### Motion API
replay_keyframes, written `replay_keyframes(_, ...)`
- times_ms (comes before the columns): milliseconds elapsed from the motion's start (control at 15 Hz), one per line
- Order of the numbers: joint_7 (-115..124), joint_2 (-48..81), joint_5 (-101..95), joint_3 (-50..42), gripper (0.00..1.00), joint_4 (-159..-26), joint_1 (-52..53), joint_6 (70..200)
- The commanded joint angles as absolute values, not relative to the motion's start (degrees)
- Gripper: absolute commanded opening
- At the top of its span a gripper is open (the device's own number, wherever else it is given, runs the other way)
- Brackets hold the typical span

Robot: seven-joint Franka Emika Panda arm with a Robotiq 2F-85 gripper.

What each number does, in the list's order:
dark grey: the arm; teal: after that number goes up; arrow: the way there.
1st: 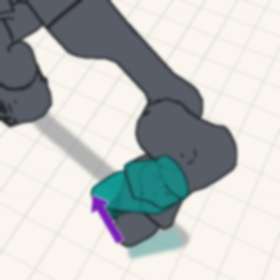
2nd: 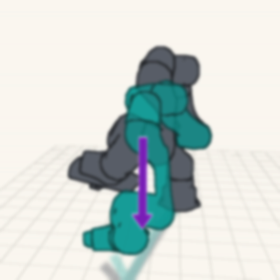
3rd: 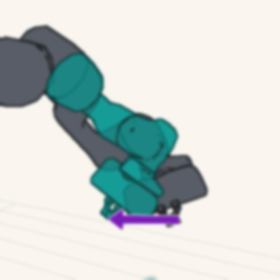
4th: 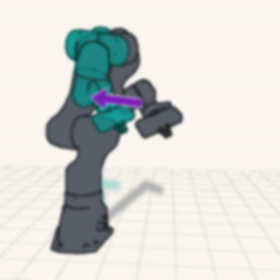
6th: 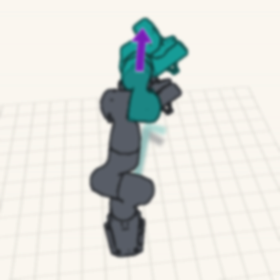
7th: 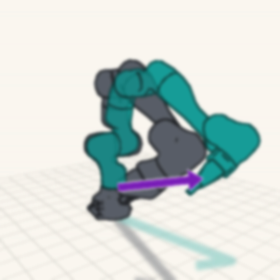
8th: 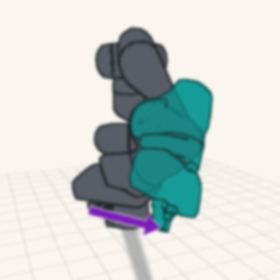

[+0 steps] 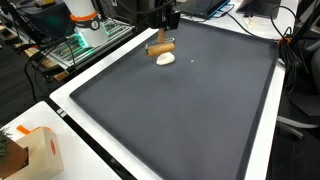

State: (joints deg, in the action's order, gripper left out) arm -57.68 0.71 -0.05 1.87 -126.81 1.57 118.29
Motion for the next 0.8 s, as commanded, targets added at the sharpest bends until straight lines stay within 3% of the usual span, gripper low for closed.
replay_keyframes(0,-68.77,-0.6,0.54,1.85,0.19,-130.77,1.43,125.14)
replay_keyframes(733,-87.55,3.35,9.22,2.19,0.19,-131.54,1.14,128.47)
